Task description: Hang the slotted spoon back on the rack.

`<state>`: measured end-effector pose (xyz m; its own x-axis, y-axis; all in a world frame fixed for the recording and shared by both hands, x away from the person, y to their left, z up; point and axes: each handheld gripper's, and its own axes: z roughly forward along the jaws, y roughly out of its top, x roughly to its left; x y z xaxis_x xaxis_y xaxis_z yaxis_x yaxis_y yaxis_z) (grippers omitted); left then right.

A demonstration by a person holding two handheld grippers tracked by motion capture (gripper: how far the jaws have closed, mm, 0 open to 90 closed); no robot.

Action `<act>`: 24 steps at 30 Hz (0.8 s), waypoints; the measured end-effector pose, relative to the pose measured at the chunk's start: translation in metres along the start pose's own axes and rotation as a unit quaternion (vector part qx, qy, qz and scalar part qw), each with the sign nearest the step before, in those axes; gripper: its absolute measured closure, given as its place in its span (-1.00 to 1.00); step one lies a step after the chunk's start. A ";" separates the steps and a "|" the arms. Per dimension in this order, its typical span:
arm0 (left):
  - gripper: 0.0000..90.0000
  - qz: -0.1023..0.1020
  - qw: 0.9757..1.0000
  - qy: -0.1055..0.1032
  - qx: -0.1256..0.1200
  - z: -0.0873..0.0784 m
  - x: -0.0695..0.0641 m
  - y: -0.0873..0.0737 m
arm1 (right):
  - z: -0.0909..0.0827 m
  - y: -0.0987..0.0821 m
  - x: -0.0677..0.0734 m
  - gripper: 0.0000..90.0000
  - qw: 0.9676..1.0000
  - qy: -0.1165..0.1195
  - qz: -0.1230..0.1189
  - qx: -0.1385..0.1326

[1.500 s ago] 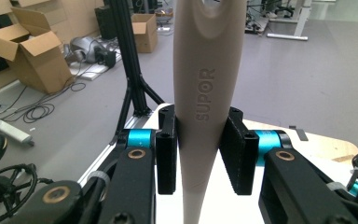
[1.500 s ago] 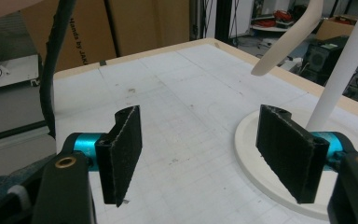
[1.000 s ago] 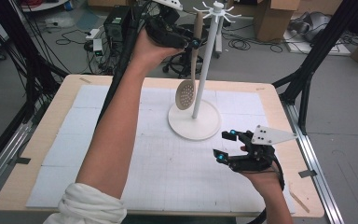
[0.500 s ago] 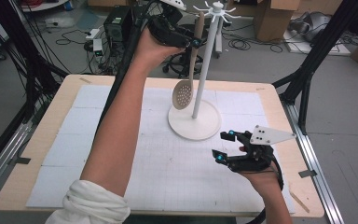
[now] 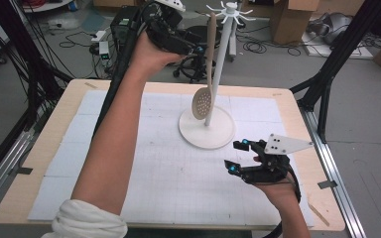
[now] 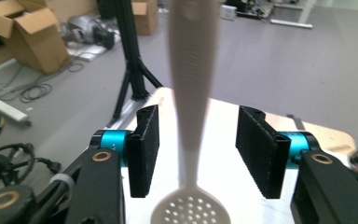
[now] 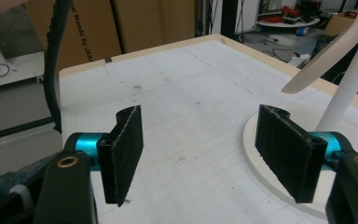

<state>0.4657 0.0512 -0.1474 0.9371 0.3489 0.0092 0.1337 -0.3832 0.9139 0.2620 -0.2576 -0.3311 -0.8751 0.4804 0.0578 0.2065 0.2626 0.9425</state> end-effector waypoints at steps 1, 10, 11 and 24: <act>0.05 0.001 1.000 0.000 0.002 -0.003 -0.002 -0.001 | 0.000 0.000 0.000 -0.31 1.000 0.000 -0.002 0.000; -0.10 -0.003 0.999 -0.007 -0.041 -0.037 -0.014 -0.023 | -0.003 0.002 0.000 -0.31 1.000 -0.003 0.001 -0.003; -0.10 -0.002 0.999 -0.006 -0.041 -0.042 -0.014 -0.026 | -0.002 0.002 0.000 -0.31 1.000 -0.003 0.000 -0.004; -0.27 -0.012 0.997 -0.016 -0.077 -0.075 -0.022 -0.066 | 0.006 0.003 0.001 -0.31 1.000 0.003 0.000 0.002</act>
<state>0.4123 0.1328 -0.1776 0.9445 0.3276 -0.0253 0.1084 -0.2382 0.9652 0.2645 -0.2517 -0.3296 -0.8781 0.4747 0.0591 0.2072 0.2660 0.9414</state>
